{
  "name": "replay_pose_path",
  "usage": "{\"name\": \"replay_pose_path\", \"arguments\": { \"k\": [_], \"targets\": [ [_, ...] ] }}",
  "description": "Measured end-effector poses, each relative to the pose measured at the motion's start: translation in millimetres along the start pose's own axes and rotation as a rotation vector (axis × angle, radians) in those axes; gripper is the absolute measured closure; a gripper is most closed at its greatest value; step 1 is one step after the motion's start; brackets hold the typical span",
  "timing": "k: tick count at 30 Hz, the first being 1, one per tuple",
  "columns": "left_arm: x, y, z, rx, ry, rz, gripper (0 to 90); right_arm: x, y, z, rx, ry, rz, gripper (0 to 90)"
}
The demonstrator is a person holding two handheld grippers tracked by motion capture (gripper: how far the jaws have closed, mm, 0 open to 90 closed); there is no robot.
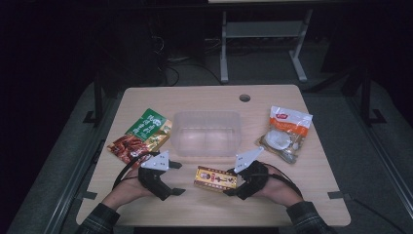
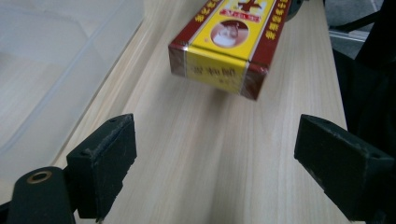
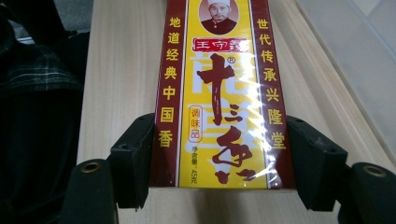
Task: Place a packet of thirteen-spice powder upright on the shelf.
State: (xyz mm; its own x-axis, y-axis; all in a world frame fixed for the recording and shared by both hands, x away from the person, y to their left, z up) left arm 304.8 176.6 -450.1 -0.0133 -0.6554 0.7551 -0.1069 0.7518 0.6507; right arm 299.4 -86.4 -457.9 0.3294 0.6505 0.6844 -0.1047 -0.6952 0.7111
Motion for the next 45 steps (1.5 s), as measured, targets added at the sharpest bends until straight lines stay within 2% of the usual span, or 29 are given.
{"name": "replay_pose_path", "arguments": {
  "k": [2, 4, 5, 7, 8, 10, 12, 16, 20, 21, 22, 30, 35, 37, 38, 45],
  "targets": [
    [4.4, -3.3, -1.7, -0.016, -0.020, 0.001, 12.4, 2.0, -0.3, -0.9, 0.019, 0.024, 0.004, 31.7],
    [6.4, -4.1, -2.2, -0.026, -0.028, 0.005, 12.4, 2.7, -0.2, -1.7, 0.022, 0.022, 0.002, 31.7],
    [8.8, -5.2, -2.5, -0.037, -0.040, 0.007, 12.4, 3.8, -0.2, -1.8, 0.025, 0.037, 0.007, 31.7],
    [14.3, -7.9, -1.9, -0.049, -0.052, 0.014, 12.4, 4.7, 1.4, -4.4, 0.035, 0.032, 0.011, 31.7],
    [17.3, -9.5, -1.3, -0.058, -0.056, 0.018, 12.4, 5.1, 1.8, -4.3, 0.038, 0.043, 0.017, 31.7],
    [25.9, -16.1, -0.5, -0.087, -0.086, 0.025, 12.4, 5.3, 4.0, -6.3, 0.044, 0.043, 0.021, 31.7],
    [28.6, -19.0, -0.1, -0.099, -0.094, 0.027, 12.4, 5.8, 4.3, -7.5, 0.047, 0.032, 0.027, 31.7],
    [34.6, -33.7, 1.9, -0.133, -0.113, 0.022, 12.5, 8.0, 5.0, -8.5, 0.054, 0.044, 0.039, 31.7],
    [34.9, -38.5, 4.0, -0.149, -0.116, 0.012, 14.1, 8.5, 3.7, -10.8, 0.061, 0.057, 0.038, 31.6],
    [34.8, -39.1, 4.8, -0.163, -0.117, 0.013, 14.1, 8.5, 3.7, -10.8, 0.061, 0.057, 0.038, 31.6],
    [34.7, -39.1, 5.0, -0.174, -0.124, 0.015, 19.0, 8.5, 2.7, -11.5, 0.059, 0.054, 0.037, 31.6],
    [34.2, -38.9, 5.0, -0.167, -0.117, 0.016, 20.5, 9.6, 0.5, -10.8, 0.062, 0.071, 0.042, 31.6],
    [33.0, -39.6, 5.8, -0.184, -0.115, 0.017, 23.9, 10.2, 0.2, -11.7, 0.066, 0.069, 0.044, 31.6],
    [32.8, -39.4, 5.2, -0.181, -0.117, 0.019, 28.1, 10.4, 0.1, -11.7, 0.066, 0.073, 0.043, 31.6],
    [32.8, -39.0, 5.0, -0.183, -0.110, 0.023, 28.1, 10.4, 0.1, -11.7, 0.066, 0.073, 0.043, 31.6],
    [29.8, -39.4, 5.7, -0.196, -0.122, 0.028, 30.7, 9.8, -1.8, -11.4, 0.072, 0.082, 0.043, 31.2]
  ]
}}
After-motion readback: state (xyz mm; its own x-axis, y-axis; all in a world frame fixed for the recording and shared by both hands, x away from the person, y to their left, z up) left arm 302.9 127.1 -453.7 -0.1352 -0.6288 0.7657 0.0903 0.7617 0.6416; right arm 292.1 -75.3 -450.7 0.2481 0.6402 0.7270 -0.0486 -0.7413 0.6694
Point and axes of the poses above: each handheld gripper's, and its own axes: y roughly backward along the jaws, x roughly out of its top, z roughly to its right, the point moved 4 cm from there along -y, roughly forward along the jaws, and after that the axes turned 10 degrees about -y, right-handed, at the moved point
